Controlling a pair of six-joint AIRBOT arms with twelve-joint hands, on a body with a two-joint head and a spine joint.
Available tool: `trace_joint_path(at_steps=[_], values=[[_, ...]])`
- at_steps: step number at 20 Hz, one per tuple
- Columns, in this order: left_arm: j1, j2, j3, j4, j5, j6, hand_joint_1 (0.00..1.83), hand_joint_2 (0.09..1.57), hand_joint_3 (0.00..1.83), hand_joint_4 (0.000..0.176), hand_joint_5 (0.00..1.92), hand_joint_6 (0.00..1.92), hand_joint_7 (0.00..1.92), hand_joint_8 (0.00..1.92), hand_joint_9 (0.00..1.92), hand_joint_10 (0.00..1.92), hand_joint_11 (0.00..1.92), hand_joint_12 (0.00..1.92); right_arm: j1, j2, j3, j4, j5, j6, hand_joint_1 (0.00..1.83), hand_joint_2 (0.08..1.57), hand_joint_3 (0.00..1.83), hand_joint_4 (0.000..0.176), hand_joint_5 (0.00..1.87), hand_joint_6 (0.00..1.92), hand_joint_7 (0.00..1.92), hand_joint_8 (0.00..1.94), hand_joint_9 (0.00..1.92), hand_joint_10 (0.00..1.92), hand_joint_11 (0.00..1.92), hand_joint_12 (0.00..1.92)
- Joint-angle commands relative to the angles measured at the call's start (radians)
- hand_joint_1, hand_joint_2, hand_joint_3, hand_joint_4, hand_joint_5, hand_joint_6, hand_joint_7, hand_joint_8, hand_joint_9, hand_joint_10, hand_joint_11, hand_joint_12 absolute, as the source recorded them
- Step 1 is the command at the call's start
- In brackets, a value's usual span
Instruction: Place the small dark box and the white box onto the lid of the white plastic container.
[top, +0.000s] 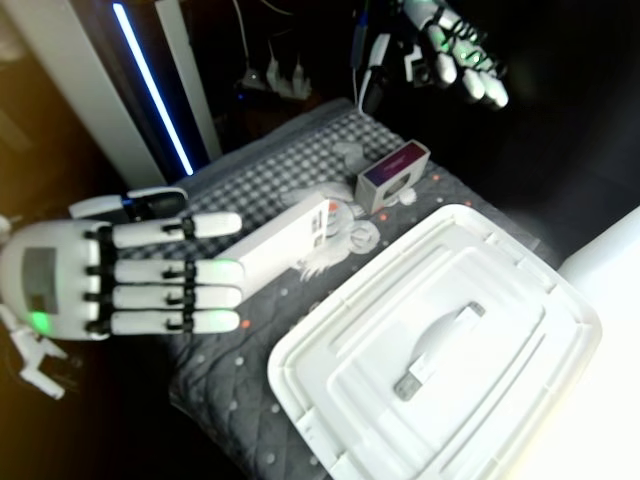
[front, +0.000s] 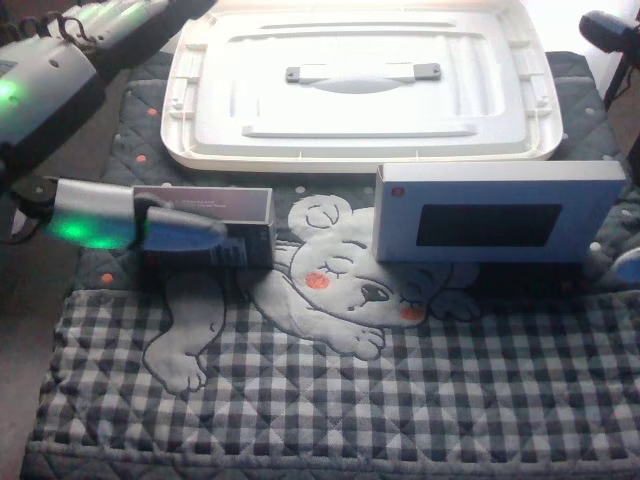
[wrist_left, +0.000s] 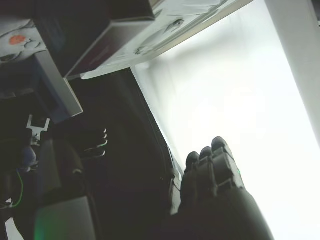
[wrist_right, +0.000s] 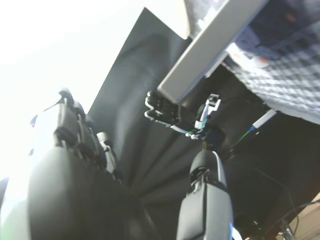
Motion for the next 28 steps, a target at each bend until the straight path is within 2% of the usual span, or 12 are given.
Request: trace_joint_path(at_steps=[1,5,7,9,11,12,13,16,21,23,25,28], values=[[-0.015,0.001,0.007,-0.001,-0.113,-0.001,0.61,0.76,0.01,0.060,0.00,0.00,0.00,0.00,0.00,0.00,0.00,0.00,0.014,0.011,0.010,0.038,0.114,0.005,0.68,0.61,0.01,0.112,0.00,0.00,0.00,0.00,0.00,0.00,0.00,0.00],[-0.017,-0.003,0.013,0.004,-0.086,-0.001,0.64,0.77,0.01,0.054,0.00,0.00,0.00,0.00,0.00,0.00,0.00,0.00,0.063,0.002,0.018,0.002,0.065,0.004,0.67,0.62,0.01,0.065,0.00,0.00,0.00,0.00,0.00,0.00,0.01,0.01],[-0.009,0.001,0.013,0.004,-0.074,-0.002,0.65,0.69,0.00,0.151,0.00,0.00,0.00,0.00,0.00,0.00,0.00,0.00,0.156,-0.030,0.038,-0.088,-0.031,0.004,0.68,0.62,0.01,0.152,0.00,0.00,0.00,0.00,0.00,0.00,0.00,0.00],[-0.008,-0.005,0.018,0.006,-0.034,-0.001,0.65,0.75,0.00,0.097,0.00,0.00,0.00,0.00,0.00,0.00,0.00,0.00,0.199,-0.054,0.051,-0.130,-0.077,0.004,0.69,0.61,0.00,0.173,0.00,0.00,0.00,0.00,0.00,0.00,0.00,0.00],[-0.019,-0.022,0.029,0.018,0.007,-0.001,0.61,0.76,0.01,0.118,0.00,0.00,0.00,0.00,0.00,0.00,0.00,0.00,0.203,-0.061,0.053,-0.135,-0.089,0.004,0.65,0.63,0.01,0.147,0.01,0.00,0.00,0.00,0.00,0.00,0.00,0.00],[-0.026,-0.028,0.033,0.024,0.025,-0.001,0.60,0.71,0.00,0.142,0.00,0.00,0.00,0.00,0.00,0.00,0.00,0.00,0.203,-0.064,0.054,-0.135,-0.094,0.004,0.63,0.62,0.00,0.170,0.00,0.00,0.00,0.00,0.00,0.00,0.00,0.00],[-0.029,-0.031,0.036,0.029,0.044,-0.001,0.63,0.72,0.00,0.134,0.00,0.00,0.00,0.00,0.00,0.00,0.00,0.00,0.203,-0.068,0.057,-0.140,-0.105,0.004,0.62,0.64,0.01,0.166,0.00,0.00,0.00,0.00,0.00,0.00,0.00,0.00],[-0.036,-0.047,0.050,0.039,0.092,-0.001,0.55,0.72,0.00,0.000,0.02,0.01,0.03,0.01,0.02,0.01,0.02,0.01,0.203,-0.075,0.065,-0.145,-0.128,0.004,0.67,0.61,0.00,0.175,0.00,0.00,0.00,0.00,0.00,0.00,0.00,0.00],[-0.055,-0.081,0.076,0.054,0.150,-0.001,0.59,0.75,0.01,0.000,0.04,0.01,0.07,0.01,0.06,0.02,0.04,0.02,0.203,-0.086,0.080,-0.154,-0.164,0.004,0.55,0.59,0.00,0.175,0.00,0.00,0.00,0.00,0.00,0.00,0.00,0.00],[-0.057,-0.088,0.081,0.060,0.165,-0.001,0.54,0.76,0.01,0.000,0.03,0.00,0.05,0.00,0.03,0.00,0.03,0.02,0.203,-0.095,0.089,-0.154,-0.181,0.004,0.59,0.63,0.01,0.103,0.06,0.02,0.02,0.01,0.00,0.00,0.05,0.02],[-0.061,-0.095,0.090,0.061,0.184,-0.002,0.60,0.79,0.01,0.000,0.08,0.01,0.09,0.01,0.07,0.01,0.04,0.03,0.203,-0.105,0.101,-0.154,-0.198,0.004,0.51,0.65,0.00,0.110,0.09,0.01,0.08,0.01,0.00,0.00,0.05,0.02],[-0.066,-0.107,0.102,0.066,0.207,-0.001,0.67,0.75,0.00,0.000,0.16,0.00,0.21,0.00,0.20,0.01,0.17,0.11,0.203,-0.117,0.111,-0.154,-0.215,0.004,0.54,0.68,0.00,0.034,0.21,0.01,0.20,0.01,0.05,0.01,0.04,0.03]])
